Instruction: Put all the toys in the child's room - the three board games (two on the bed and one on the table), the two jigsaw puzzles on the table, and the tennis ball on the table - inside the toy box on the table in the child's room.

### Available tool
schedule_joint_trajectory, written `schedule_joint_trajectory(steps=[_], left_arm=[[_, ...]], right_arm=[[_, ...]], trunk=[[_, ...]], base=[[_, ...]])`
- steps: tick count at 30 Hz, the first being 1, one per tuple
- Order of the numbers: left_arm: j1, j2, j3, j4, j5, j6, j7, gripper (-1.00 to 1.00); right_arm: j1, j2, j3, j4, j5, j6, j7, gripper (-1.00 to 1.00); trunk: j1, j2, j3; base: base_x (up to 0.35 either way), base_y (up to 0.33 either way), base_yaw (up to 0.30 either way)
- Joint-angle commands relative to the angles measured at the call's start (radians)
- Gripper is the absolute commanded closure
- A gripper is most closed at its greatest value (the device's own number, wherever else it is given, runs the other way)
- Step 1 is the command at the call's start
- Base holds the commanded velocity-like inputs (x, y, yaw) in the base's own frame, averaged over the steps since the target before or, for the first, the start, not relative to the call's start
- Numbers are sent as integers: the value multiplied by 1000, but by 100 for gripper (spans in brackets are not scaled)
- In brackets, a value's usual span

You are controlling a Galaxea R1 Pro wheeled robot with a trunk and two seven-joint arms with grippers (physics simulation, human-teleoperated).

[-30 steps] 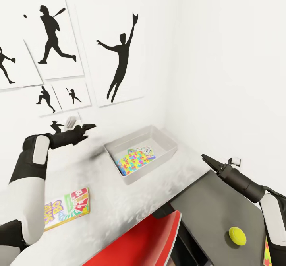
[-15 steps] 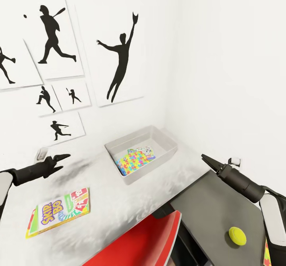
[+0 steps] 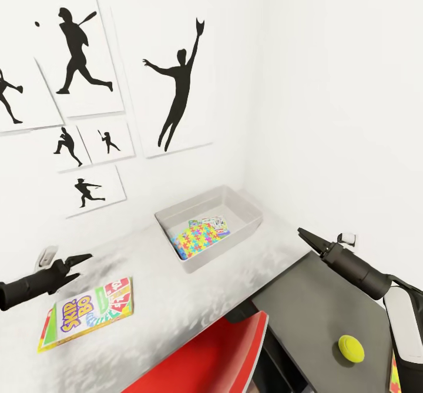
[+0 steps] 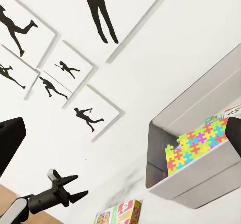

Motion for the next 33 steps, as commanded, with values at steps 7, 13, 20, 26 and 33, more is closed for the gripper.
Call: schedule_joint_trajectory(steps=[7, 13, 20, 26, 33], left_arm=[[9, 12, 80, 2, -12, -1, -13, -100], [11, 24, 94, 2, -16, -3, -12, -100], [11, 27, 97, 2, -23, -4, -13, -100], [11, 27, 95, 2, -25, -5, -12, -100], [11, 29, 97, 2, -26, -5, -13, -100]], right_arm=[[-1, 2, 0, 0, 0, 5, 2, -100], [-1, 7, 1, -1, 1, 5, 1, -100], [-1, 8, -1, -1, 1, 5, 2, -100], [-1, 8, -1, -1, 1, 5, 2, -100], [-1, 9, 0, -1, 2, 5, 1, -100]], trunk=[[1, -2, -2], [1, -2, -2], [1, -2, -2], [1, -2, -1], [1, -2, 4]], base=[[0, 0, 0], [0, 0, 0], [-99, 0, 0], [-162, 0, 1], [-46, 0, 98]])
